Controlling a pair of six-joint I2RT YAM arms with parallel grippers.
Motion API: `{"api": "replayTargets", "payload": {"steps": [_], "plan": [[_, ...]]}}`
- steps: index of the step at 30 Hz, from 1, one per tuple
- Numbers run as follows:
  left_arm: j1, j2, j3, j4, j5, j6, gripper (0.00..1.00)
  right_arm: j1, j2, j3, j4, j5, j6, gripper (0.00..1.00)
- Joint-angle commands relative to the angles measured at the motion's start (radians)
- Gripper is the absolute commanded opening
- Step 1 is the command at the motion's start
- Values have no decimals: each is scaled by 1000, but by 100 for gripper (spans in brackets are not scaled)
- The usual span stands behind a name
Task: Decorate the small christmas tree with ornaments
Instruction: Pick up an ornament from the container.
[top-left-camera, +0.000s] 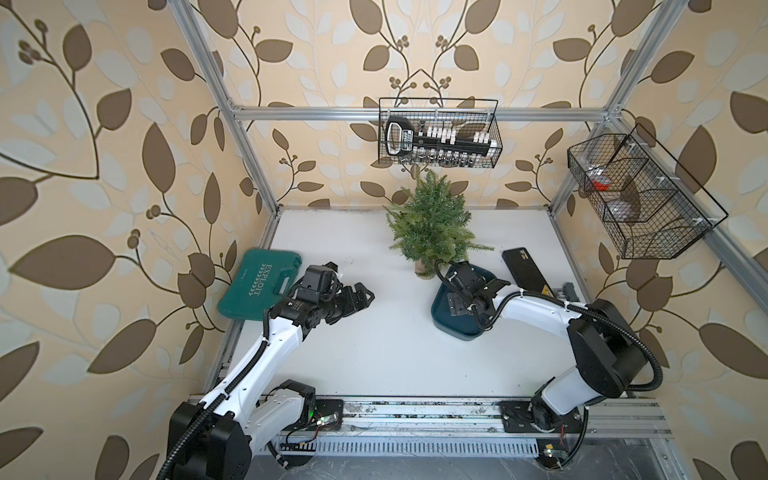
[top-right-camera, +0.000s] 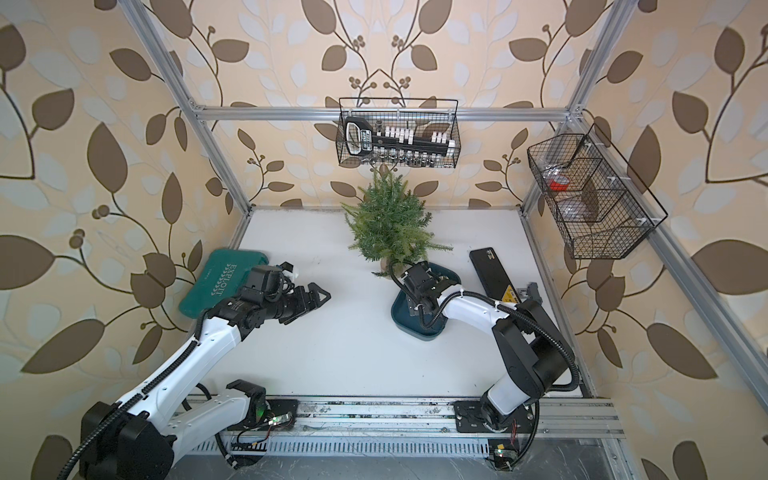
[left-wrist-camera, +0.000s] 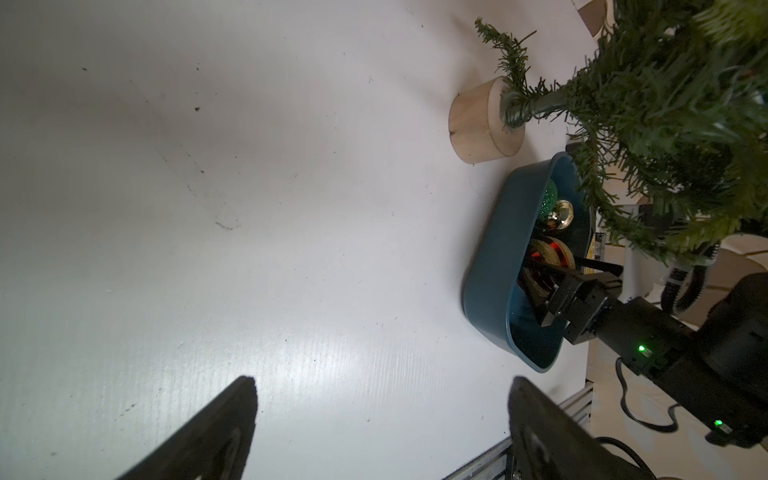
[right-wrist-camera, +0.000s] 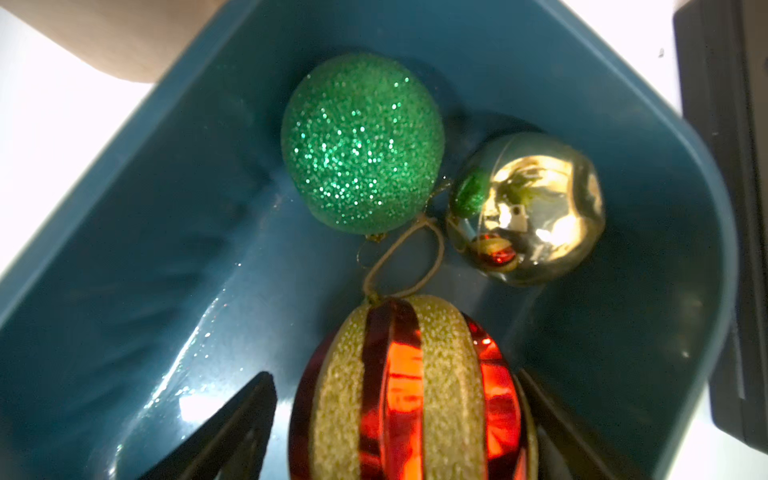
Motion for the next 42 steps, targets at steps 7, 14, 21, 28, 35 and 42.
{"api": "replayTargets", "payload": {"steps": [7,14,21,28,35,42], "plan": [[-11,-8,-8,-2,-11,13,95,-3,3,-41,32,-26,29,78],[-12,-20,2,-10,3,19,95,-3,-140,-60,-19,-68,41,69],[-15,-83,14,7,107,15,88,-3,-515,-77,-112,-323,-1,68],[-20,-157,39,74,263,-39,80,-2,-756,-43,-133,-655,-67,68],[-51,-198,118,162,371,-91,75,-3,-801,11,-91,-807,-86,68],[-97,-177,164,239,384,-138,71,-3,-771,89,-38,-797,-61,68]]}}
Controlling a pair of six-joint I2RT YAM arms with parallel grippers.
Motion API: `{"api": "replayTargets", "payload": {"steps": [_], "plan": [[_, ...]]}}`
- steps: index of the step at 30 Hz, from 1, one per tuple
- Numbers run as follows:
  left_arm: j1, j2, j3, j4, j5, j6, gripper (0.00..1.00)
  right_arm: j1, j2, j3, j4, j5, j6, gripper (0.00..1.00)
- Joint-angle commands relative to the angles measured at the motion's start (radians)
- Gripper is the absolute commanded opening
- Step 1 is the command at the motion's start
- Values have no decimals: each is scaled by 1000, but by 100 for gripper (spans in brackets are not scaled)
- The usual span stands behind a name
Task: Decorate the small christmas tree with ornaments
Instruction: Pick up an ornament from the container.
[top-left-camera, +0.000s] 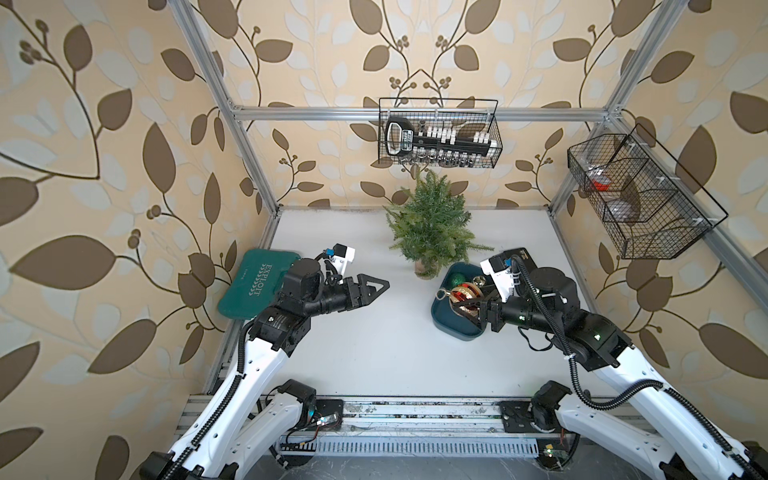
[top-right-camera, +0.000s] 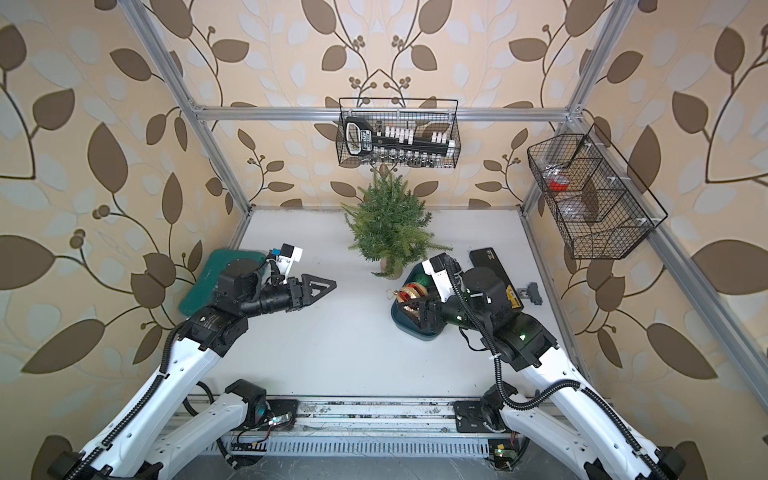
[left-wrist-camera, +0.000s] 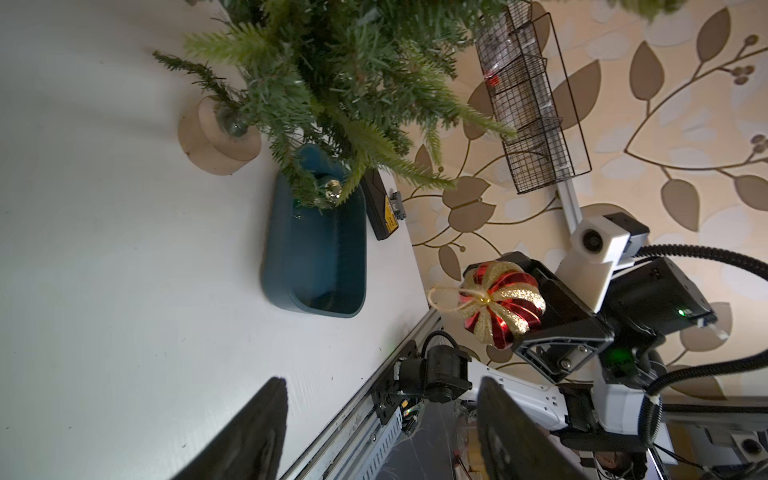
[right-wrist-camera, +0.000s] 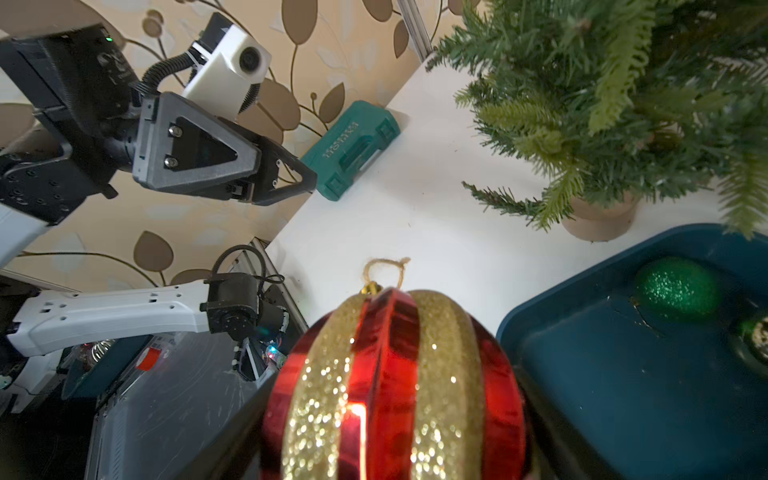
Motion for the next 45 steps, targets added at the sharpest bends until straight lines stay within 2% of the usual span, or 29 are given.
{"api": "replayTargets", "payload": {"steps": [1,8,13,19,23,40,45], "plan": [[-27,13,50,74,36,-24,71,-1,19,60,45,-29,3,68],[-104,97,103,147,15,-26,67,-4,61,135,86,-44,37,68],[-111,173,163,220,19,-37,63,-9,115,200,116,-77,48,68],[-111,244,252,228,5,-24,55,-9,218,292,160,-102,54,68],[-110,260,284,229,-12,-19,51,-9,262,328,188,-110,58,68],[-109,307,383,240,-73,-11,48,-14,371,430,272,-103,78,67],[-109,319,408,226,-97,6,44,-18,408,457,269,-99,83,67]]}}
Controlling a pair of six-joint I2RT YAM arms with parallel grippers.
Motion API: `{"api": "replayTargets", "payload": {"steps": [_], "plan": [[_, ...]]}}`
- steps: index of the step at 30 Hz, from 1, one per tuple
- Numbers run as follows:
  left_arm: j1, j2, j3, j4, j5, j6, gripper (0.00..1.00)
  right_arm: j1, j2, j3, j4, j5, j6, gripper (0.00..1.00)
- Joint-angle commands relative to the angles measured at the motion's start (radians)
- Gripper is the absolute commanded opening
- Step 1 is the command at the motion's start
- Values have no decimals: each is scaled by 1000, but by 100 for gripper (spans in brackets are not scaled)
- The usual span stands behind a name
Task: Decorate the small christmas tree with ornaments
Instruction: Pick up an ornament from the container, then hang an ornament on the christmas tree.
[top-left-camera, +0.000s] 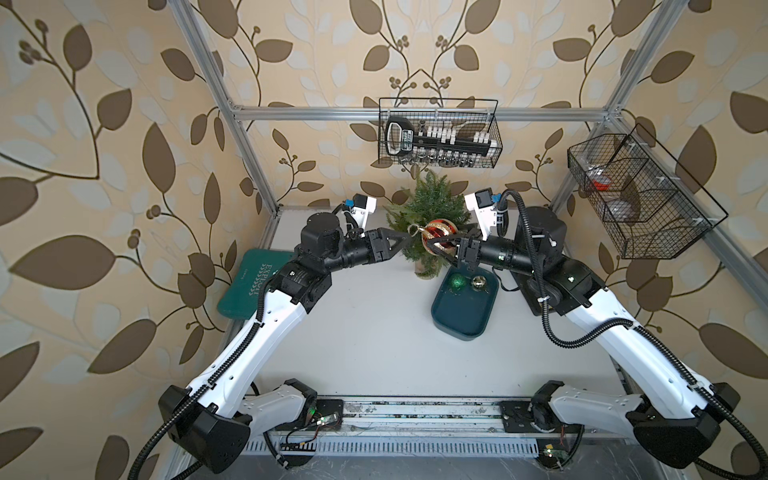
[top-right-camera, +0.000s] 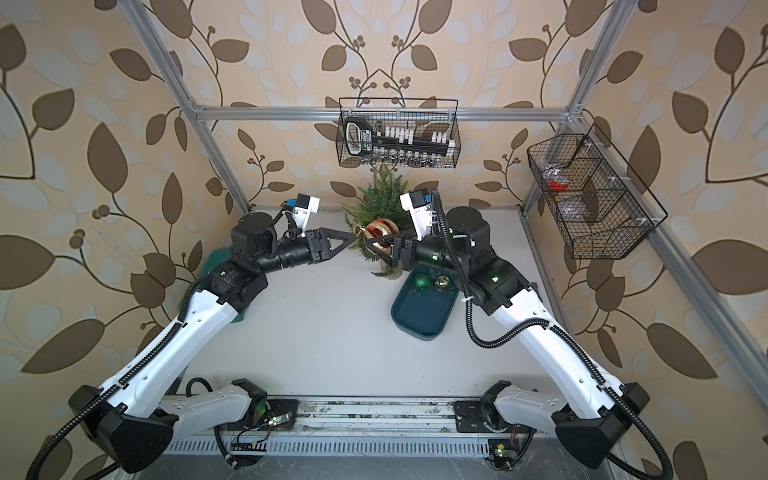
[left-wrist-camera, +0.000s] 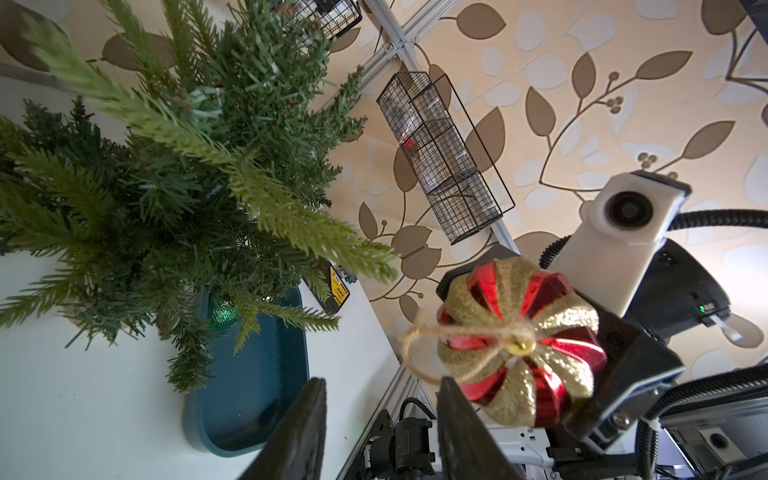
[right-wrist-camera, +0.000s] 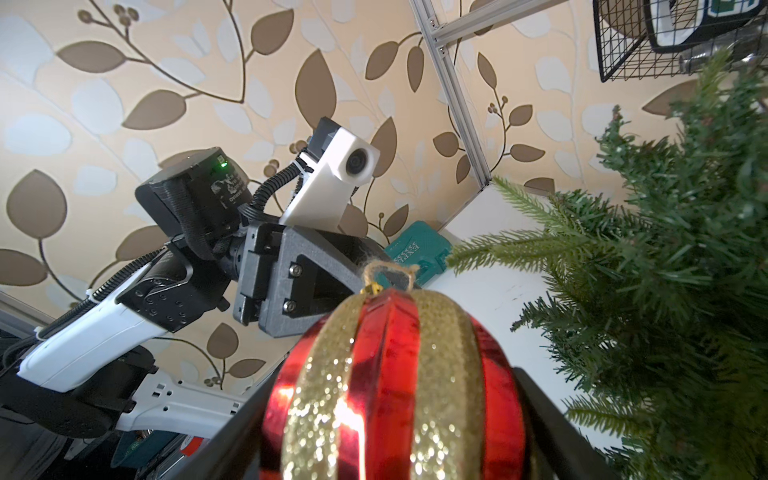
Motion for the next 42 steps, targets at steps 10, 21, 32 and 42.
{"api": "replayTargets", "payload": {"steps": [10,21,32,42], "plan": [[-4,30,83,4,-70,67,27,-19,48,41,28,28,15,67],[-4,65,118,-13,-98,88,21,-50,65,40,51,31,33,67],[-4,78,118,-11,-118,92,31,-58,94,30,55,42,49,67],[-4,106,134,-31,-161,113,31,-61,84,-6,67,88,78,67]]}}
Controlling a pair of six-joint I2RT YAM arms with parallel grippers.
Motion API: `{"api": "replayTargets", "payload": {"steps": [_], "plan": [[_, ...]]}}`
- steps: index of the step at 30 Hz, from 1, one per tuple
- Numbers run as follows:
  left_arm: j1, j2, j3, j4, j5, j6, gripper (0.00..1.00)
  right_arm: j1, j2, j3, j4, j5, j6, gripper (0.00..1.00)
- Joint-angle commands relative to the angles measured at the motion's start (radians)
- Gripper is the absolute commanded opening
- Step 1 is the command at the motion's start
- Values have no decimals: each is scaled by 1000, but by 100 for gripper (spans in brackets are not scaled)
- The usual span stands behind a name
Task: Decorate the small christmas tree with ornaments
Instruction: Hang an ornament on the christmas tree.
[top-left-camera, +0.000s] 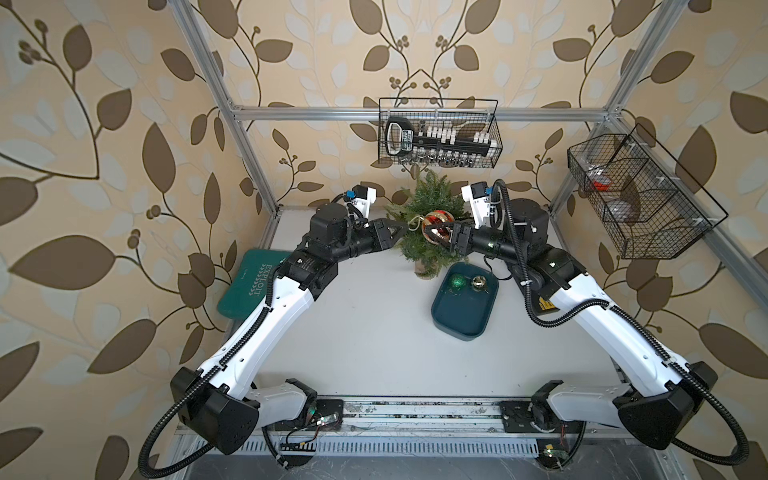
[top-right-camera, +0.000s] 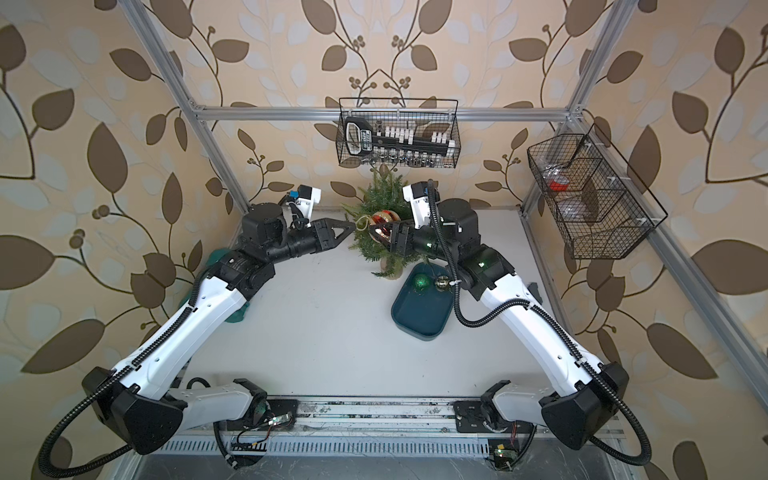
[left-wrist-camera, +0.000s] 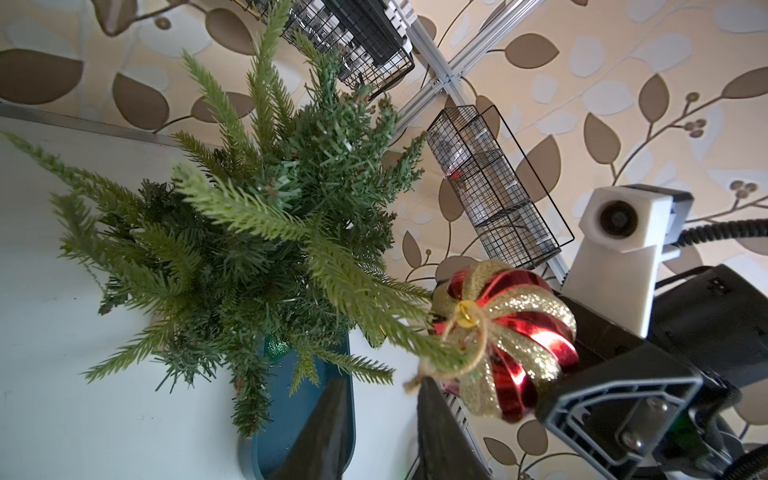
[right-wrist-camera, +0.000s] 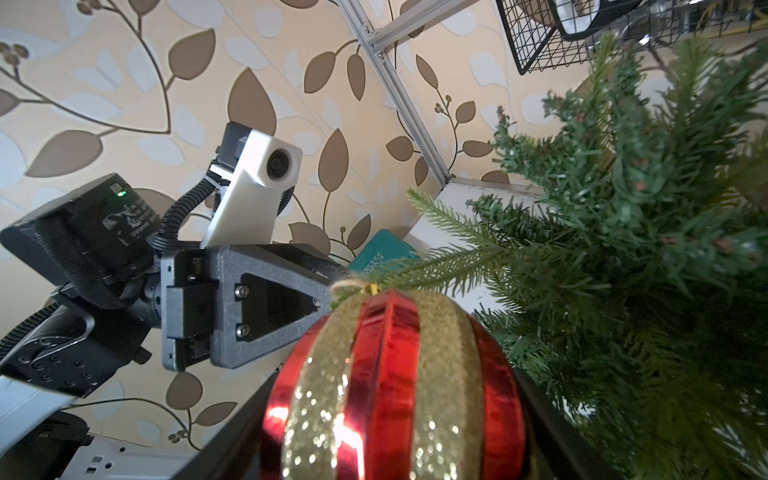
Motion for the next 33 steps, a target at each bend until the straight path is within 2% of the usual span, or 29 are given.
{"api": "replayTargets", "payload": {"steps": [1,21,33], "plan": [[-4,14,51,16,-22,32,31,-2,-8,-13,23,26,21,67],[-4,24,64,40,-47,23,36,-2,44,11,22,7,96,66],[-4,16,58,18,-61,24,36,0,13,-17,5,69,138,66]]}}
